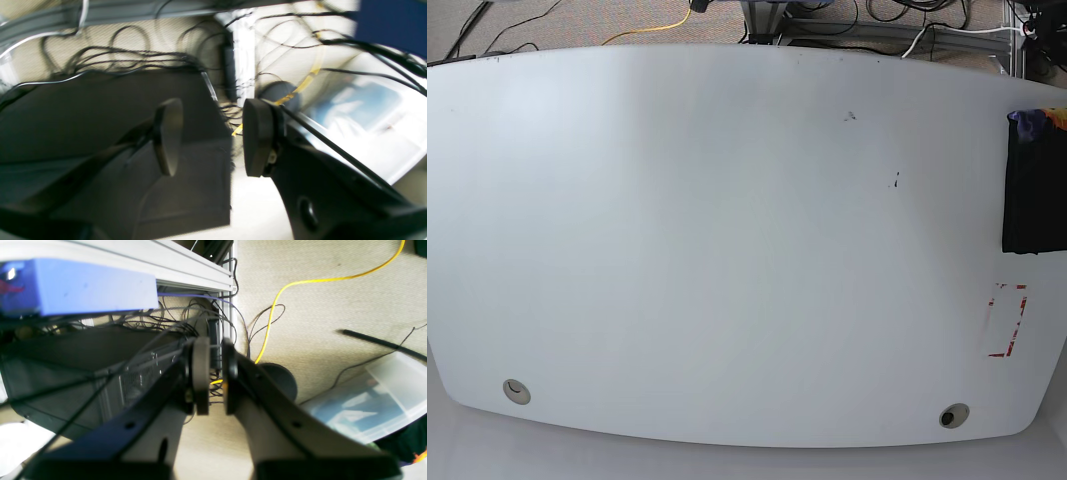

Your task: Layout the t-shirt on the table in an organized manner, then fold the t-shirt properly

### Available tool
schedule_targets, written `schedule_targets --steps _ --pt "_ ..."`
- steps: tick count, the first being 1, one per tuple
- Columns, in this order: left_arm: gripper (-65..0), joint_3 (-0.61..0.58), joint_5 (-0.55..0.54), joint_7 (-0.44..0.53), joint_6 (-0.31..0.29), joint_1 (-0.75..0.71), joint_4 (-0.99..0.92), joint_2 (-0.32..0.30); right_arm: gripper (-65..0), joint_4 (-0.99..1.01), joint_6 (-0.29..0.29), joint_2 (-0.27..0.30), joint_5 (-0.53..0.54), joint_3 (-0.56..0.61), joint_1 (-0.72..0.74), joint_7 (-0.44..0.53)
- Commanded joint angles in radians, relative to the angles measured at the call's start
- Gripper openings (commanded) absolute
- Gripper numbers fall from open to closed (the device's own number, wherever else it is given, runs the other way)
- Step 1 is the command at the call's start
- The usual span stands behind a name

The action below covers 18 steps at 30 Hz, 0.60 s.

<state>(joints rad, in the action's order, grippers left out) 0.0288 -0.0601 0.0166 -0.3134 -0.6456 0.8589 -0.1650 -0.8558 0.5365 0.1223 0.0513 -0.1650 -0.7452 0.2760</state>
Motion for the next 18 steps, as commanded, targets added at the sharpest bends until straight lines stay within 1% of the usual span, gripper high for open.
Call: schedule_targets --steps 1,6,9,13,18 --pt "-37.6 -0.016 -0.004 0.012 -0.007 0.060 -0.086 -0.008 -59.1 0.053 0.010 0.007 0.003 -0.003 0.025 0.012" --pt "-37.6 -0.034 -0.004 0.015 -0.007 0.185 -0.277 -0.006 -59.1 0.145 0.009 0.007 0.003 -0.001 0.097 0.010" --pt "-37.6 -0.034 -0.004 0.018 0.009 0.263 -0.390 -0.005 -59.1 0.212 0.009 0.010 0.003 -0.001 0.157 -0.022" --pt "-37.6 -0.040 -0.004 0.018 0.033 0.332 -0.481 -0.003 -59.0 0.270 0.009 0.014 0.003 -0.001 0.220 -0.062" --pt "-37.6 -0.091 -0.004 0.015 0.035 0.399 -0.567 -0.001 -58.7 0.304 0.009 0.014 0.002 -0.001 0.272 -0.079"
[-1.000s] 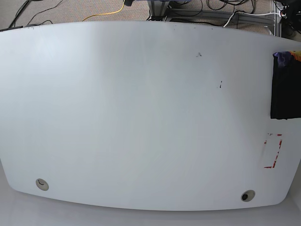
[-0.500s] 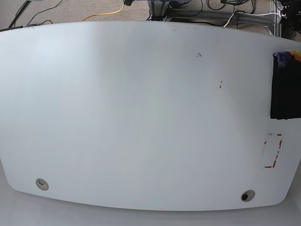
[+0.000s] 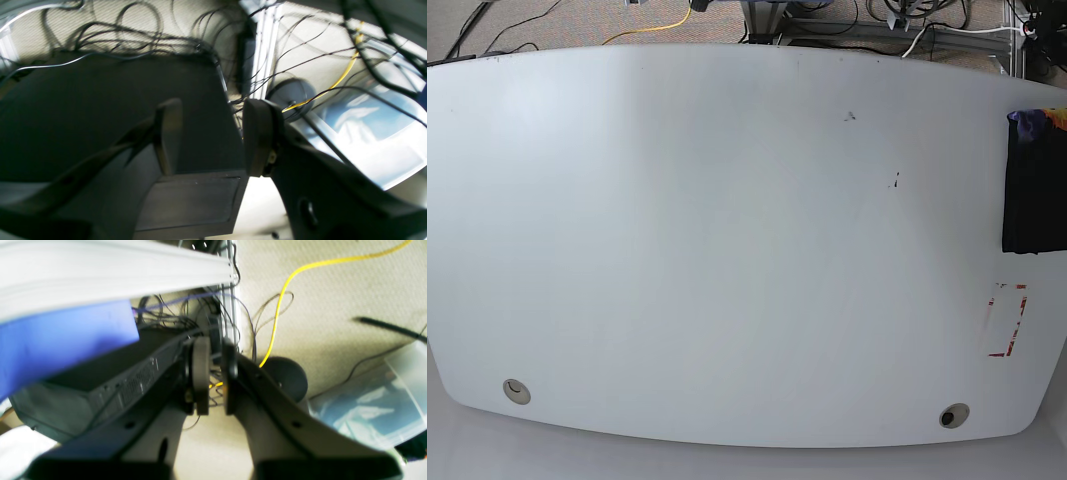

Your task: Layout the t-shirt on the table in an organized manner, then fold the t-shirt properly

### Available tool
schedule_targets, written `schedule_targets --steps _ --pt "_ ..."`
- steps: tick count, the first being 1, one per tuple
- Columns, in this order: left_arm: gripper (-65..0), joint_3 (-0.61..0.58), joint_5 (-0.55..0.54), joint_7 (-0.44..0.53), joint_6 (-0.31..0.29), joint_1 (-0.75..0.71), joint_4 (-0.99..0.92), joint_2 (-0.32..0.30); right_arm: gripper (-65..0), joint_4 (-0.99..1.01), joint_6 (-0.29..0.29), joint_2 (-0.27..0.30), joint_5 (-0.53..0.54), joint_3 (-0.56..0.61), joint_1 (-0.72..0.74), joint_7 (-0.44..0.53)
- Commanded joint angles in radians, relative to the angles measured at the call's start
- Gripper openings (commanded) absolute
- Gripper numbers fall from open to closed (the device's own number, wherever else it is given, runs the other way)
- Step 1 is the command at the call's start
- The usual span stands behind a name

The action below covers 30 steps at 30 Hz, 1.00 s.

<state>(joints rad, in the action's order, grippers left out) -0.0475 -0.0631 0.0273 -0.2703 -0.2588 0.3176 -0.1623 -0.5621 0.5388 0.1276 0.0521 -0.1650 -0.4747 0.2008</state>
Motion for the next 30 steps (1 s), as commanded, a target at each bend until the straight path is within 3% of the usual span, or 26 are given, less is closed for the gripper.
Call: schedule_targets --steps 1,10,15,23,30 --pt "-37.6 -0.021 -0.001 0.004 -0.008 0.019 -0.036 -0.004 -58.7 0.015 0.007 0.008 0.001 -0.001 0.008 -0.010" --pt "-37.6 -0.041 -0.004 0.004 -0.005 0.135 -0.170 0.017 -58.7 0.127 0.007 0.008 0.001 0.000 0.115 -0.047" --pt "-37.4 -0.045 -0.002 0.006 0.045 0.146 -0.176 0.025 -58.7 0.172 0.007 0.008 -0.001 0.002 0.155 -0.047" --pt "-37.2 -0.047 -0.002 0.006 0.055 0.168 -0.176 0.027 -58.7 0.175 0.005 0.005 -0.039 0.002 0.170 -0.047" --pt "-37.4 -0.045 -0.004 0.006 0.056 0.171 -0.177 0.027 -58.7 0.176 -0.065 0.001 -0.117 0.000 0.189 -0.047"
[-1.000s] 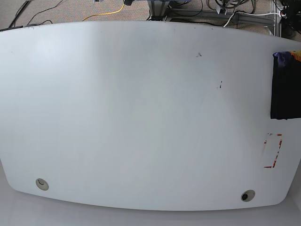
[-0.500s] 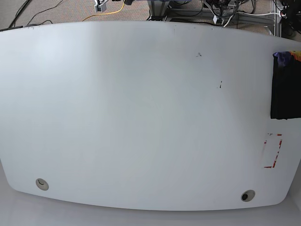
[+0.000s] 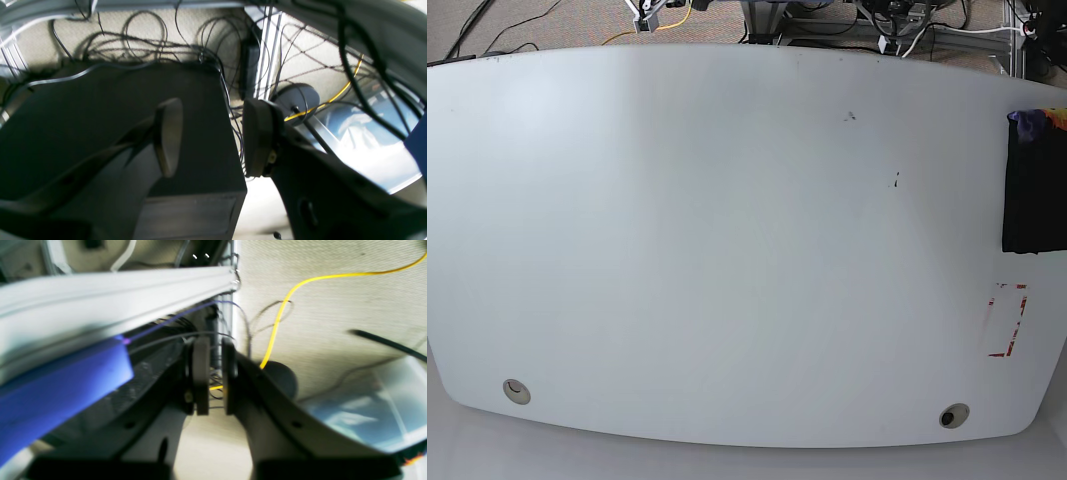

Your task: Layout the t-shirt on the table in an organized manner, then fold the t-shirt properly

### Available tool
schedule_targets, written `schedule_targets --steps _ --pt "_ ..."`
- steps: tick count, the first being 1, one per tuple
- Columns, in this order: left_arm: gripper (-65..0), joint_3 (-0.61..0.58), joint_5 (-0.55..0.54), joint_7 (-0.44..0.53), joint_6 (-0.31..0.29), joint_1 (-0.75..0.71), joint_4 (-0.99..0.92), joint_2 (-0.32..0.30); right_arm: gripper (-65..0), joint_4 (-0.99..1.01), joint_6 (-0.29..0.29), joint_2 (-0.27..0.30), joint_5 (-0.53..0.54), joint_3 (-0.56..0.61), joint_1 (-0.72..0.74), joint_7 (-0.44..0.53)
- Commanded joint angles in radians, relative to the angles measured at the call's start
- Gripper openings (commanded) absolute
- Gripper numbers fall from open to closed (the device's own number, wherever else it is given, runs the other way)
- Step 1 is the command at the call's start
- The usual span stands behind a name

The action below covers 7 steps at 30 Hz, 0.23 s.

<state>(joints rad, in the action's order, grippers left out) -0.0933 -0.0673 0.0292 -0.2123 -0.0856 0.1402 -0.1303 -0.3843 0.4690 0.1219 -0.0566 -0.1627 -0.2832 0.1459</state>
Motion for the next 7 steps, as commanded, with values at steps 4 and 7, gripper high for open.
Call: schedule_targets --steps 4,7 --pt "-37.4 0.000 0.001 0.004 -0.002 -0.003 0.002 -0.006 -58.7 -0.002 0.000 -0.008 -0.010 -0.002 -0.001 0.008" --pt "-37.4 0.000 0.001 0.004 -0.002 -0.003 0.002 -0.006 -58.7 -0.002 -0.005 -0.015 -0.012 -0.002 0.000 0.008"
